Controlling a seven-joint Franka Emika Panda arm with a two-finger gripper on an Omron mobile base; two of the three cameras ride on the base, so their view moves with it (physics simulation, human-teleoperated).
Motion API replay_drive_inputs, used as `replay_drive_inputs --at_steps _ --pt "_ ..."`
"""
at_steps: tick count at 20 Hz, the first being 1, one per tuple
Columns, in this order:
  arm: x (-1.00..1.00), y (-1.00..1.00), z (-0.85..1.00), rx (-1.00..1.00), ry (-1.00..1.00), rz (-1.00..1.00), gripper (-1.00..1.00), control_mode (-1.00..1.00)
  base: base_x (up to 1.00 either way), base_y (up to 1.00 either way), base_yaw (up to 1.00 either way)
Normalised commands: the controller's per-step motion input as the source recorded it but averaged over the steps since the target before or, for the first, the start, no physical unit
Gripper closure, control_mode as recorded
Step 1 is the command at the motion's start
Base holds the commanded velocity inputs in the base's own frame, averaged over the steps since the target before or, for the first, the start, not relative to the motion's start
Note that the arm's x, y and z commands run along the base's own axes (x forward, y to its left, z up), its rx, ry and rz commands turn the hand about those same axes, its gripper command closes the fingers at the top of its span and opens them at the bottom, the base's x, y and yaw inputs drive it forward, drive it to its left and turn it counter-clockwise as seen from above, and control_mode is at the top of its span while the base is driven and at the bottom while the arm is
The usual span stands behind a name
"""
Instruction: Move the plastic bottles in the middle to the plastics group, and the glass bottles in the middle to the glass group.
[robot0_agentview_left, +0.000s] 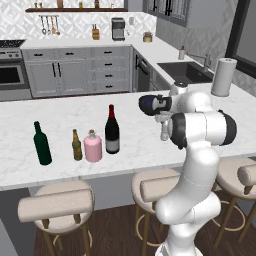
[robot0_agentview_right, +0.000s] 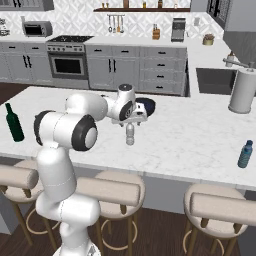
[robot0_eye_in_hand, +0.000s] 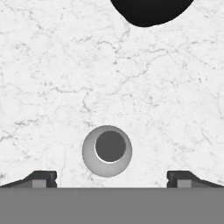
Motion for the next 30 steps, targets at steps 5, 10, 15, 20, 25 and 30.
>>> replay_drive_inputs --at_steps 5,10,15,20,25,30 --pt "0.0 0.08 -0.1 0.0 0.0 0.0 -1.0 -1.0 0.0 0.0 0.0" --pt "0.0 0.3 -0.15 0.0 0.0 0.0 -1.0 -1.0 0.0 0.0 0.0" --pt "0.04 -0.18 -0.06 0.0 0.0 -0.01 -1.0 -1.0 0.0 0.0 0.0" --pt "0.0 -0.19 -0.01 0.0 0.0 -0.02 -1.0 -1.0 0.0 0.0 0.0" --pt "0.0 0.07 -0.11 0.0 0.0 0.0 -1.0 -1.0 0.0 0.0 0.0" --pt "0.11 0.09 -0.12 0.0 0.0 0.0 -1.0 -1.0 0.0 0.0 0.0"
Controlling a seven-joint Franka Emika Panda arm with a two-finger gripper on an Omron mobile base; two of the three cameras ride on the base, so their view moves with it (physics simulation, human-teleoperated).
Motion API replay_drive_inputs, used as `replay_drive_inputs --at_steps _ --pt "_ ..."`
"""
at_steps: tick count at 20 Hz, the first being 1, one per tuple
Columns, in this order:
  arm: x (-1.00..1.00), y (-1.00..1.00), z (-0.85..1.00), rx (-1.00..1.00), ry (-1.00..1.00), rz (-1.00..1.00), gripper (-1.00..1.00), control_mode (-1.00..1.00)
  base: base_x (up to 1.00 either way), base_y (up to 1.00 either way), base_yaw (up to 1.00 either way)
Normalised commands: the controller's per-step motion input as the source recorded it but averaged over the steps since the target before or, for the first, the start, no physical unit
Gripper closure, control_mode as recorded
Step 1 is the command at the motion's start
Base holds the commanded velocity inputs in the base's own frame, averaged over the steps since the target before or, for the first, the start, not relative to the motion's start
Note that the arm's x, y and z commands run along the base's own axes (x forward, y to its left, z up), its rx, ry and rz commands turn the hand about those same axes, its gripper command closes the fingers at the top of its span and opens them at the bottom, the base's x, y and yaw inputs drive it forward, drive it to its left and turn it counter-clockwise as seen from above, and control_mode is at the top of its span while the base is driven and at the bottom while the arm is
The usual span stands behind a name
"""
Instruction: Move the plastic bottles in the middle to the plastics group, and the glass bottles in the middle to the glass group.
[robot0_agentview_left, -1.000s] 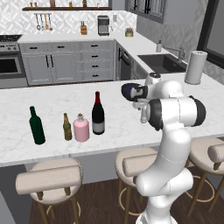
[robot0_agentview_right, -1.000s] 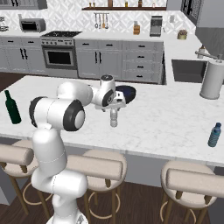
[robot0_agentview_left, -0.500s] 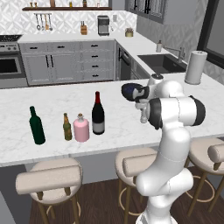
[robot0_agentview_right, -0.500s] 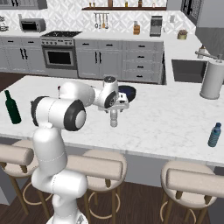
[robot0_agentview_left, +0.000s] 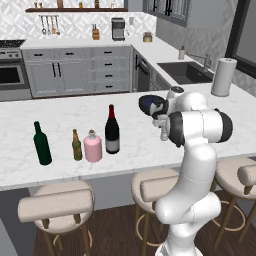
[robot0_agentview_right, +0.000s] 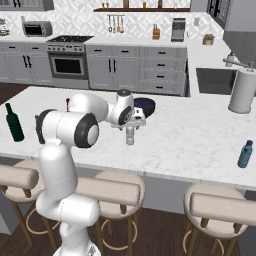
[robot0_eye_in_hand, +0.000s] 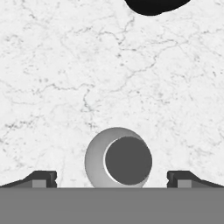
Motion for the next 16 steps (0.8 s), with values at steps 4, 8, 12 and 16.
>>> replay_drive_inputs --at_steps 4,8,12,16 --pt "0.23 0.0 -0.02 0.0 -0.01 0.0 -1.0 -1.0 0.0 0.0 0.0" --pt "0.11 -0.07 0.0 0.0 -0.04 0.0 -1.0 -1.0 0.0 0.0 0.0" --pt "0.0 -0.12 0.0 0.0 -0.08 0.0 -1.0 -1.0 0.0 0.0 0.0" --pt "0.0 -0.04 0.0 0.0 -0.01 0.0 1.0 -1.0 0.0 0.0 0.0"
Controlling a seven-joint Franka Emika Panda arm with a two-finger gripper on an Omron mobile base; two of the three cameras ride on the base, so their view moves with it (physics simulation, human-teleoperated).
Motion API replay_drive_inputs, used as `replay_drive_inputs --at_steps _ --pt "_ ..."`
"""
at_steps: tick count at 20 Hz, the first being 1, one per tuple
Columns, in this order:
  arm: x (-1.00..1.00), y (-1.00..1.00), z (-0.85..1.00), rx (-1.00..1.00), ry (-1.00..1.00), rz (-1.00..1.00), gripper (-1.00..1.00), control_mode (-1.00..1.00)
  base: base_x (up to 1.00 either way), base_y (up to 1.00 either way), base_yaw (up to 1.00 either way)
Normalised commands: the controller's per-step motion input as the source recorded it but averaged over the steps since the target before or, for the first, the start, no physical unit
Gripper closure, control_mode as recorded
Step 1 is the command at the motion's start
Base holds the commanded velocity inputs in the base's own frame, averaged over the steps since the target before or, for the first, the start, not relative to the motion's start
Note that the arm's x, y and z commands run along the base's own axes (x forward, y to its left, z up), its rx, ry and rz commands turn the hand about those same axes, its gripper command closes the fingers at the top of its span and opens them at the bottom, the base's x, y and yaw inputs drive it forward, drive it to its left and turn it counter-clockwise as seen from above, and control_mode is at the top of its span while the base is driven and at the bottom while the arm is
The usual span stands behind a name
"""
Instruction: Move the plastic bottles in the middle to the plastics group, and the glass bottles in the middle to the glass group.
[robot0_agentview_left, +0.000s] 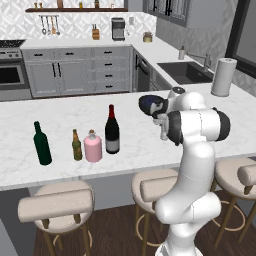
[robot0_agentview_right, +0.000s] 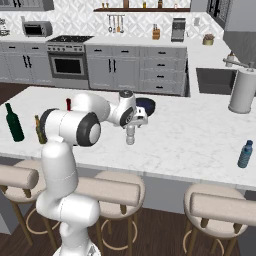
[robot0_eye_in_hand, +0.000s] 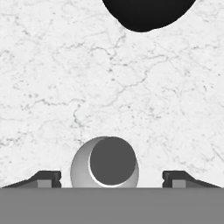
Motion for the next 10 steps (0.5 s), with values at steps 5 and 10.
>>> replay_drive_inputs --at_steps 5,10 --pt "0.0 0.0 0.01 0.0 0.0 0.0 1.0 -1.0 0.0 0.0 0.0" --pt "-0.38 -0.23 0.29 0.0 0.0 -0.02 1.0 -1.0 0.0 0.0 0.0"
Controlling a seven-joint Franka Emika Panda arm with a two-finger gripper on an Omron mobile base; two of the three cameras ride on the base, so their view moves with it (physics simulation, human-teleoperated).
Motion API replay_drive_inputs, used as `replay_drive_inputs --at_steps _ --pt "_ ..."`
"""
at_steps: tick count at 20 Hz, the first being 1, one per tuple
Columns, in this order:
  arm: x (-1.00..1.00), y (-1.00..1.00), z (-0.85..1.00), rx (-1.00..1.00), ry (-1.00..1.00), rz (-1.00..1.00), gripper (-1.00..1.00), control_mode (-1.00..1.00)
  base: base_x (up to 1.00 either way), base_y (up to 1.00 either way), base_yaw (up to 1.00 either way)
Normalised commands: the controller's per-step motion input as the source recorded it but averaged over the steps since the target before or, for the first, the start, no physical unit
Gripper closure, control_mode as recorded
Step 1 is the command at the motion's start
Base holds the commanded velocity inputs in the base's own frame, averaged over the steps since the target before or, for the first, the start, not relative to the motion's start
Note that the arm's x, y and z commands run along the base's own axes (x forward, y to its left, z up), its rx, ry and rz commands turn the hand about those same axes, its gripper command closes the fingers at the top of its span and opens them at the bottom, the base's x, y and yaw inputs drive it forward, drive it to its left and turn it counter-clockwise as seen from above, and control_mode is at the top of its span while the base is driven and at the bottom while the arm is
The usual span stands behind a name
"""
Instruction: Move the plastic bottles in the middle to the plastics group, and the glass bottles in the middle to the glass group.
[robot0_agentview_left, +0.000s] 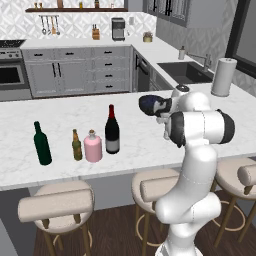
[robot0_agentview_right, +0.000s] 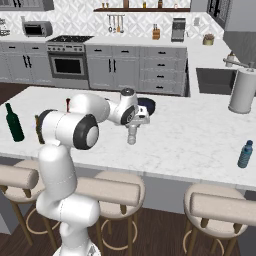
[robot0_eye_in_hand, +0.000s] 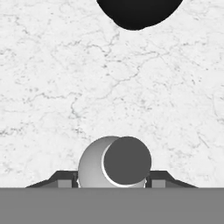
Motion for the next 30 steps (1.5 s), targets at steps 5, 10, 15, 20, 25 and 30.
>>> replay_drive_inputs --at_steps 5,10,15,20,25,30 --pt "-0.78 -0.85 0.28 0.0 0.0 -0.09 1.0 -1.0 0.0 0.0 0.0" --pt "-0.85 -1.0 0.22 0.0 -0.02 -0.12 1.0 -1.0 0.0 0.0 0.0" --pt "-0.12 -1.0 0.47 0.0 -0.01 -0.13 1.0 -1.0 0.0 0.0 0.0" --pt "0.0 -1.0 0.48 0.0 0.0 -0.16 1.0 -1.0 0.0 0.0 0.0" --pt "-0.01 -0.82 0.05 0.0 0.0 -0.14 1.0 -1.0 0.0 0.0 0.0" --pt "-0.01 -0.49 -0.04 -0.01 -0.01 -0.11 1.0 -1.0 0.0 0.0 0.0"
